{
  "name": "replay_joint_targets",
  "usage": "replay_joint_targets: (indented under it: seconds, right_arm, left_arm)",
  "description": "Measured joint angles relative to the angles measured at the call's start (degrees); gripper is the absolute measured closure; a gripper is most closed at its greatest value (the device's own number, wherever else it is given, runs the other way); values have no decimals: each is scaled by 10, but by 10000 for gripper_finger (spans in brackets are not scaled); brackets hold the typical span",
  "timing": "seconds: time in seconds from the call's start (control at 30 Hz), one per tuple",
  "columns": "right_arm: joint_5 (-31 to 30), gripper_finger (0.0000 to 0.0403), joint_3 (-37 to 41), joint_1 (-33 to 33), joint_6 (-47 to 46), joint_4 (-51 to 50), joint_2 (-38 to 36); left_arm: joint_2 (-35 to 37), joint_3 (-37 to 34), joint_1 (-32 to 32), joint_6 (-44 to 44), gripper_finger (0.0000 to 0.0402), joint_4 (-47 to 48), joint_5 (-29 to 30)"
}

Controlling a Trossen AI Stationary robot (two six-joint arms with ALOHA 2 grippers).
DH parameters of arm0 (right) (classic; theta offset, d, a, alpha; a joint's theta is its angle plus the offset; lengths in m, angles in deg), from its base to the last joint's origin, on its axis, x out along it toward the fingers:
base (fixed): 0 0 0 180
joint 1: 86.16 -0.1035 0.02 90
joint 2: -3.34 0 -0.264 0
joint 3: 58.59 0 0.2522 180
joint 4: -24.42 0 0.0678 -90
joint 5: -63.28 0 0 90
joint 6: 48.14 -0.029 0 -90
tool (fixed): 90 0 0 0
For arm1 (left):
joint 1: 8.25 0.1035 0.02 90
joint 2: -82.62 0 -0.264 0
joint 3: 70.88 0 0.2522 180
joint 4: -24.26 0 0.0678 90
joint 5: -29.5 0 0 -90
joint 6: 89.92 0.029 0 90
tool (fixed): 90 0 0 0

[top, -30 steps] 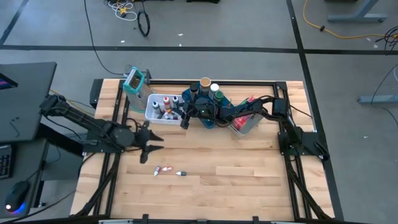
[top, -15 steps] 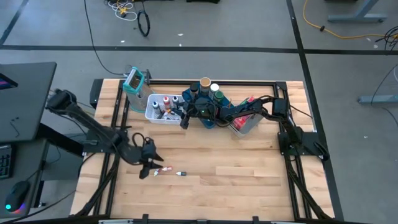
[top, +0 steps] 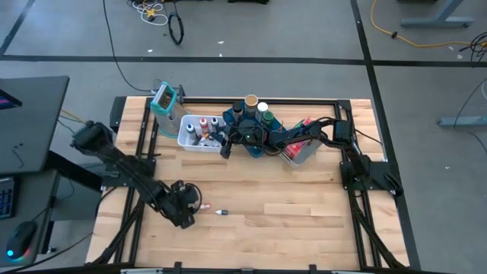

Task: Pick & Place Kitchen Items
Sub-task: Put the pink food coloring bottle into the white bin

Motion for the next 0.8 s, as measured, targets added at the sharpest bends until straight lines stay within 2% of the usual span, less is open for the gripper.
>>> replay_joint_targets:
  seconds: [0.27, 0.47, 0.63, 0.8]
  right_arm:
    - [26, 216, 0, -1, -2, 0, 0]
    - [25, 216, 0, -1, 3, 0, 0]
    - [26, 216, 0, -1, 4, 0, 0]
    - [26, 216, 0, 0, 4, 0, 0]
  left_arm:
    - [-49, 11, -4, -55, 239, 2, 1]
    - [-51, 10, -12, -46, 244, 3, 15]
    - [-52, 9, -15, -24, 287, 7, 27]
    - [-45, 9, -9, -35, 323, 40, 70]
